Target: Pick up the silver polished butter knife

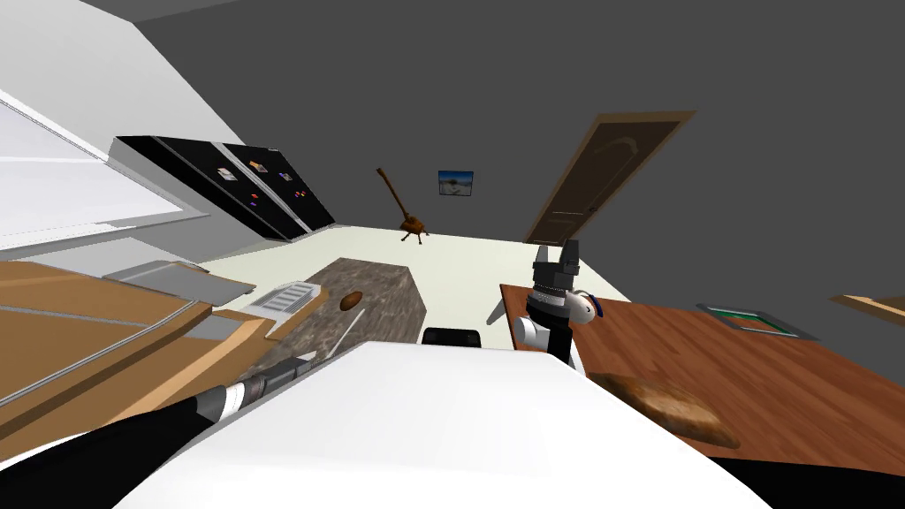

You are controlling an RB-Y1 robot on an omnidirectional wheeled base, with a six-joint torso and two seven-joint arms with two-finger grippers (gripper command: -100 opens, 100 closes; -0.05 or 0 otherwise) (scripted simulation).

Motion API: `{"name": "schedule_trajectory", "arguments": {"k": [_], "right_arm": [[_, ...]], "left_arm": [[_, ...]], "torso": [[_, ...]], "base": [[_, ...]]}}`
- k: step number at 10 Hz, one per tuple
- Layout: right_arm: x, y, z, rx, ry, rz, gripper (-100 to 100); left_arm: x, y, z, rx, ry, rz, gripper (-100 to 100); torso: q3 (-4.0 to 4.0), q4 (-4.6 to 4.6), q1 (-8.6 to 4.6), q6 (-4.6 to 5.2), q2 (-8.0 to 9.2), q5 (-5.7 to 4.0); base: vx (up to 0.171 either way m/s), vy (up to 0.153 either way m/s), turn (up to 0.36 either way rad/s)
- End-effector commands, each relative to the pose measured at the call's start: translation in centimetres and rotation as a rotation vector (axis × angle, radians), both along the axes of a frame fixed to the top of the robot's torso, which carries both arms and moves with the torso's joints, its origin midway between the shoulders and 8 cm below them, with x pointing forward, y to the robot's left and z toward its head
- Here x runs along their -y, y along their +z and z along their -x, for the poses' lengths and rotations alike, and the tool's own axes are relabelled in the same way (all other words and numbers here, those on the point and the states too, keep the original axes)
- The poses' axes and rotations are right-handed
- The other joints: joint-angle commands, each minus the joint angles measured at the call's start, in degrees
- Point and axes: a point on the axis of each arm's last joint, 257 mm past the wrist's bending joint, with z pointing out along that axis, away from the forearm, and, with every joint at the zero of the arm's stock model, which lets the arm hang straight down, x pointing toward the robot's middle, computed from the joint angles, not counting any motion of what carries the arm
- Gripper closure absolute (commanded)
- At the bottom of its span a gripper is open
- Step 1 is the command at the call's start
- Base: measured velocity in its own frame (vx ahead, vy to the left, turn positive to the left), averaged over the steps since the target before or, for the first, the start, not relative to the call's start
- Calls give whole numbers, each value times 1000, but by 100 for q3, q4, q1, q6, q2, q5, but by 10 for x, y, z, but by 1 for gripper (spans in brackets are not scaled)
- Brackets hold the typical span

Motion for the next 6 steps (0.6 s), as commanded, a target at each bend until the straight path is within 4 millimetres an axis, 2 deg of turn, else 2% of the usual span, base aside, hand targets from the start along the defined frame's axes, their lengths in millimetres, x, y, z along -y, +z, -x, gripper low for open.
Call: {"name": "schedule_trajectory", "arguments": {"k": [1, 2, 3, 4, 6], "right_arm": [[0, 0, 0, 0, 0, 0, 0], [0, 0, 0, 0, 0, 0, 0], [0, 0, 0, 0, 0, 0, 0], [0, 0, 0, 0, 0, 0, 0], [0, 0, 0, 0, 0, 0, 0]], "left_arm": [[-8, -5, 15, -53, -14, -28, -100], [-6, -4, 9, -34, -11, -18, -100], [-6, -5, 9, -38, -11, -19, 0], [-8, -14, 12, -35, 2, -19, -100], [-9, -23, 14, -34, 11, -18, -100]], "torso": [[0, 0, 0, 0, 0, 0], [2, 1, 5, -1, 4, 2], [14, 5, 4, -3, 26, 2], [24, 10, 1, -3, 43, 1], [27, 11, -5, -3, 47, 0]], "base": [[124, 10, -82], [48, 10, -12], [10, 2, 1], [18, -10, -86], [19, -18, -60]]}}
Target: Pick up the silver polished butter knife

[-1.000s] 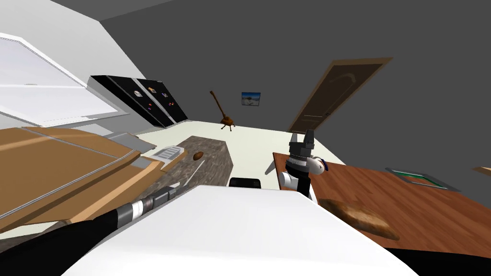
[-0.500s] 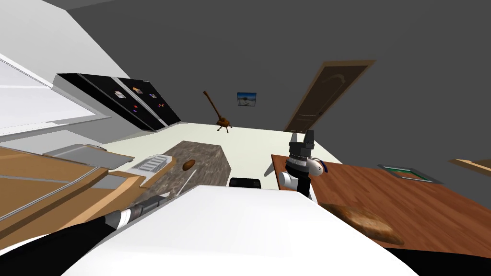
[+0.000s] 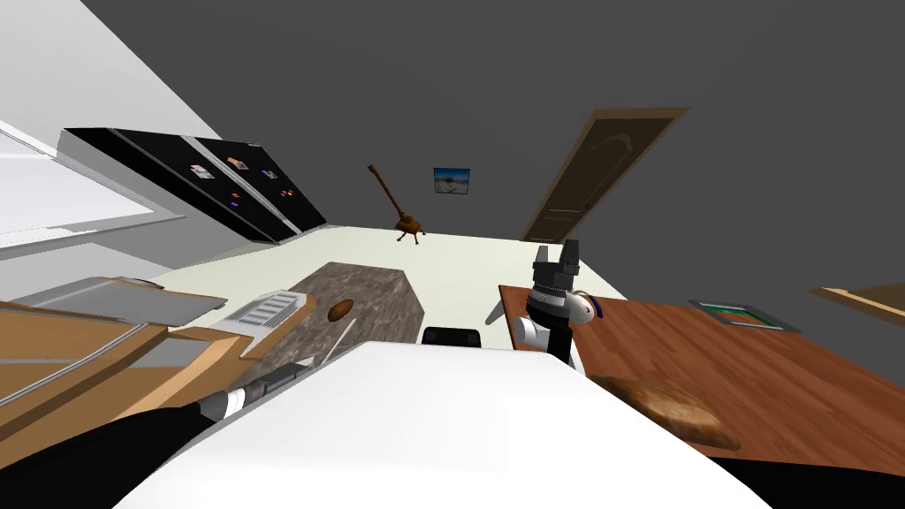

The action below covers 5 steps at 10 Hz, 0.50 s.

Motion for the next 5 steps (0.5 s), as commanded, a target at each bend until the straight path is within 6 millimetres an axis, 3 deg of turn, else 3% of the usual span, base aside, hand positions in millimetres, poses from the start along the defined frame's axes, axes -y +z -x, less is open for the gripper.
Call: {"name": "schedule_trajectory", "arguments": {"k": [1, 2, 5], "right_arm": [[0, 0, 0, 0, 0, 0, 0], [0, 0, 0, 0, 0, 0, 0], [0, 0, 0, 0, 0, 0, 0]], "left_arm": [[0, 0, 0, 0, 0, 0, -100], [0, -1, 0, 0, -1, -1, 100], [-1, 0, -1, 2, -10, -7, 100]], "torso": [[0, 0, 0, 0, 0, 0], [2, 0, 2, -1, 3, -1], [3, 0, 10, -13, 6, 10]], "base": [[8, -8, -6], [0, 0, 0], [0, 0, -7]]}}
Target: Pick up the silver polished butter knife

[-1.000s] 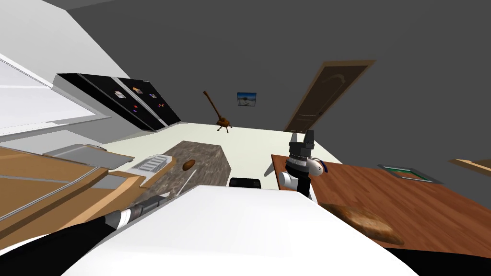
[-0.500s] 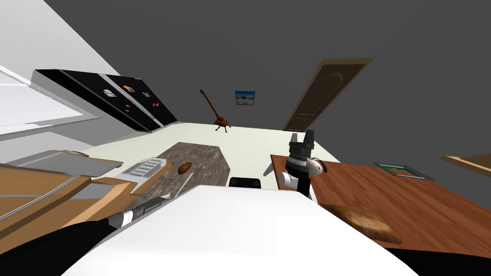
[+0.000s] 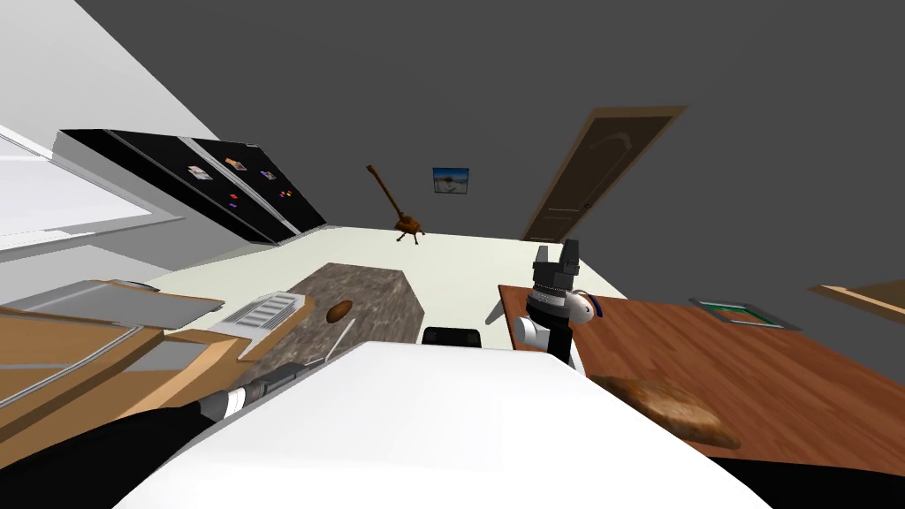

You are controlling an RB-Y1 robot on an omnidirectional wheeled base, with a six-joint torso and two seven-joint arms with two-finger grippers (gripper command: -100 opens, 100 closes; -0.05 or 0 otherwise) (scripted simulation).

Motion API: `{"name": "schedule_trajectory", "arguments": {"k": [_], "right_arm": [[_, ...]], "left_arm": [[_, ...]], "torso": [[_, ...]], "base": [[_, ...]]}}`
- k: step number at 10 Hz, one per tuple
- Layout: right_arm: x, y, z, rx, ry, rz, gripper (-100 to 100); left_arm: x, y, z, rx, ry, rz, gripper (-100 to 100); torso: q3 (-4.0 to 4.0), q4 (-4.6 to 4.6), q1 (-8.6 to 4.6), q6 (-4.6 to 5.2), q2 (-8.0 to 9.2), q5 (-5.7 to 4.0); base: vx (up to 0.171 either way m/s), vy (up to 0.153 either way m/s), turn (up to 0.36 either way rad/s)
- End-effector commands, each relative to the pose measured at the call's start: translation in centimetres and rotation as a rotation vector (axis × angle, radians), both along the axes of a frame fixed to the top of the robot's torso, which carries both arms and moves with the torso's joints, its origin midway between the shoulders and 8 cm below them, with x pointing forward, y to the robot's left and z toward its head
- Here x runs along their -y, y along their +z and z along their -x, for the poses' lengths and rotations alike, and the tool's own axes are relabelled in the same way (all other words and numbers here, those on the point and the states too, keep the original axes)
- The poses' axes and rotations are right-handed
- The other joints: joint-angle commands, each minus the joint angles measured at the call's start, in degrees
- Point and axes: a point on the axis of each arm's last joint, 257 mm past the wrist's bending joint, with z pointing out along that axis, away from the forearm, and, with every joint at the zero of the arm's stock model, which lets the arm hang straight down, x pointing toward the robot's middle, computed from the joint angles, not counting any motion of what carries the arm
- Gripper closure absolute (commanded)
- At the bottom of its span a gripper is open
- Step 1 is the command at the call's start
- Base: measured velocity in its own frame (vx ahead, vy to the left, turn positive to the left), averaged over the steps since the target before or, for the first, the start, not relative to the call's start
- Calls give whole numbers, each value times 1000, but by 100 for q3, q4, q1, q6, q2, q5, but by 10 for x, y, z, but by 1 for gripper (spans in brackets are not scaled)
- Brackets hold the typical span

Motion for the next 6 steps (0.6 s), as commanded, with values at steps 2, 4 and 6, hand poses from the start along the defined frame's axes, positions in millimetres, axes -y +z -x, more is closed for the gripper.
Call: {"name": "schedule_trajectory", "arguments": {"k": [2, 4, 6], "right_arm": [[0, 0, 0, 0, 0, 0, 0], [0, 0, 0, 0, 0, 0, 0], [0, 0, 0, 0, 0, 0, 0]], "left_arm": [[0, 0, 0, 0, 0, 0, 0], [4, 14, -4, -5, -12, 6, 100], [2, 10, -4, -4, -7, 5, 0]], "torso": [[1, 1, 1, 0, 1, 0], [4, 1, 2, -4, 6, -1], [6, 3, 5, 1, 10, 2]], "base": [[0, 0, 0], [-18, 15, 119], [-6, 5, 11]]}}
